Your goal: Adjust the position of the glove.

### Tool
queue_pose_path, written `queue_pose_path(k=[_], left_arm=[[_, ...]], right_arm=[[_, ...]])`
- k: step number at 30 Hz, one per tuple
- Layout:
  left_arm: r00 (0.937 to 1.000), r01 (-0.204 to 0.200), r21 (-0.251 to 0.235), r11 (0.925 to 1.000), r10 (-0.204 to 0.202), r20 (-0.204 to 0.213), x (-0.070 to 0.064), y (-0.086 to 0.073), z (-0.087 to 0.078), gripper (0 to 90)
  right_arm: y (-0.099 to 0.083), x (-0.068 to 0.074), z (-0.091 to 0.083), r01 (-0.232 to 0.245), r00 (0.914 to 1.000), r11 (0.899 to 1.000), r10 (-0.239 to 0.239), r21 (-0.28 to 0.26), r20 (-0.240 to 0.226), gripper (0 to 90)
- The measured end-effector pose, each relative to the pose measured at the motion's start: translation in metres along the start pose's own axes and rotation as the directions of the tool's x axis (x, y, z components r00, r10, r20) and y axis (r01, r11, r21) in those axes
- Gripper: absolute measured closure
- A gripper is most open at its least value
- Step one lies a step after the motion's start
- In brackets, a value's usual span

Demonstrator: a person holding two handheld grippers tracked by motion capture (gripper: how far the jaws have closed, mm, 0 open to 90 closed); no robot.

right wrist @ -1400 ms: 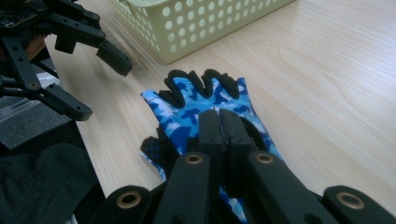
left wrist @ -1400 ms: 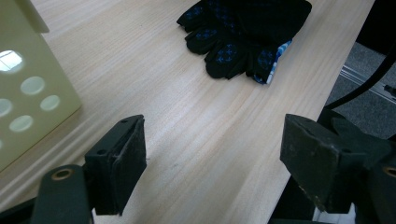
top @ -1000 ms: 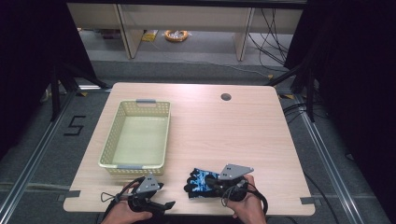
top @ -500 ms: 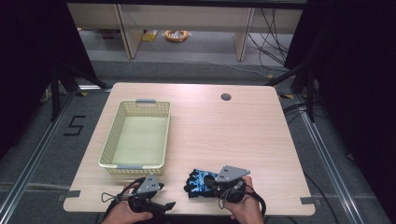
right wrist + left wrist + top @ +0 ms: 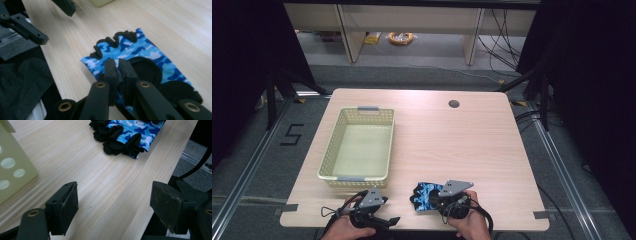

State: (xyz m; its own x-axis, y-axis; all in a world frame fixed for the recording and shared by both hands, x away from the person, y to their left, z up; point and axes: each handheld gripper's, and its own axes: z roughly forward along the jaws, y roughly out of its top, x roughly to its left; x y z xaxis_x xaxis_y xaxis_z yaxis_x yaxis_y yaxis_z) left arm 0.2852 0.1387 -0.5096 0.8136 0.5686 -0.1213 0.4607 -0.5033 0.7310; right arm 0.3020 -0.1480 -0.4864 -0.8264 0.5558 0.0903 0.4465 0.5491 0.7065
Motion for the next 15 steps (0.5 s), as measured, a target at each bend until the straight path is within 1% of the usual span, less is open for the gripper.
queue_pose_path(k=[1, 2, 3, 4, 5, 6, 7, 8, 9, 10, 11, 12, 13, 14, 15], left_arm=[[0.9995, 0.031, -0.013, 0.9994, -0.031, 0.002, -0.002, -0.001, 0.001, 22.1], [0.9998, 0.022, -0.005, 0.9998, -0.022, -0.001, -0.001, 0.000, 0.002, 22.1], [0.9997, 0.026, -0.005, 0.9997, -0.026, -0.001, -0.002, -0.001, 0.002, 22.1], [0.9997, 0.026, -0.005, 0.9997, -0.026, -0.001, -0.002, -0.001, 0.002, 22.1], [0.9994, 0.033, -0.014, 0.9994, -0.032, 0.009, -0.003, -0.001, 0.002, 22.1], [1.0000, -0.008, 0.000, 1.0000, 0.008, 0.005, -0.001, 0.000, 0.001, 22.1], [1.0000, 0.006, -0.012, 0.9999, -0.006, 0.006, -0.003, 0.000, 0.002, 22.3], [0.9997, 0.022, -0.011, 0.9997, -0.022, -0.005, -0.004, 0.000, 0.004, 22.3], [0.9996, 0.025, -0.018, 0.9995, -0.025, 0.014, -0.005, 0.000, 0.004, 22.6], [0.9997, 0.021, -0.015, 0.9997, -0.021, 0.010, -0.006, 0.001, 0.005, 22.6], [0.9992, 0.032, -0.030, 0.9990, -0.031, 0.027, -0.011, 0.002, 0.008, 22.7], [0.9992, 0.032, -0.030, 0.9990, -0.031, 0.027, -0.011, 0.002, 0.008, 22.9], [0.9998, 0.001, -0.013, 0.9999, -0.001, 0.021, -0.011, 0.003, 0.009, 22.9], [0.9995, -0.004, -0.011, 0.9999, 0.005, 0.031, -0.013, 0.004, 0.009, 23.0], [0.9997, 0.003, -0.020, 0.9998, -0.003, 0.024, -0.015, 0.005, 0.011, 23.3]], right_arm=[[0.000, 0.000, 0.000, 0.002, 1.0000, 1.000, -0.002, 0.007, 0.000, 82.2], [0.000, 0.001, -0.001, -0.012, 0.9999, 1.000, 0.012, -0.002, 0.004, 78.9], [0.002, 0.000, -0.003, -0.018, 0.9997, 1.000, 0.017, -0.026, -0.016, 73.4], [0.002, 0.000, -0.003, -0.018, 0.9997, 1.000, 0.017, -0.026, -0.016, 73.4], [0.004, -0.002, -0.007, -0.033, 0.9994, 0.998, 0.032, -0.045, -0.010, 71.0], [0.005, -0.005, -0.012, -0.043, 0.9989, 0.996, 0.045, -0.074, 0.014, 68.6], [0.006, -0.009, -0.020, -0.067, 0.9967, 0.994, 0.071, -0.091, 0.040, 67.1], [0.006, -0.014, -0.024, -0.074, 0.9951, 0.992, 0.080, -0.107, 0.057, 64.9], [0.002, -0.028, -0.032, -0.102, 0.9859, 0.987, 0.117, -0.122, 0.120, 64.3], [0.002, -0.028, -0.032, -0.102, 0.9859, 0.987, 0.117, -0.122, 0.120, 64.3], [-0.003, -0.037, -0.035, -0.146, 0.9742, 0.984, 0.161, -0.102, 0.158, 62.4], [-0.003, -0.037, -0.035, -0.146, 0.9742, 0.984, 0.161, -0.102, 0.158, 62.4], [-0.005, -0.040, -0.035, -0.164, 0.9733, 0.981, 0.177, -0.102, 0.146, 61.8], [-0.008, -0.045, -0.034, -0.172, 0.9728, 0.981, 0.184, -0.093, 0.141, 61.2], [-0.010, -0.048, -0.032, -0.191, 0.9681, 0.978, 0.202, -0.080, 0.148, 59.0]])
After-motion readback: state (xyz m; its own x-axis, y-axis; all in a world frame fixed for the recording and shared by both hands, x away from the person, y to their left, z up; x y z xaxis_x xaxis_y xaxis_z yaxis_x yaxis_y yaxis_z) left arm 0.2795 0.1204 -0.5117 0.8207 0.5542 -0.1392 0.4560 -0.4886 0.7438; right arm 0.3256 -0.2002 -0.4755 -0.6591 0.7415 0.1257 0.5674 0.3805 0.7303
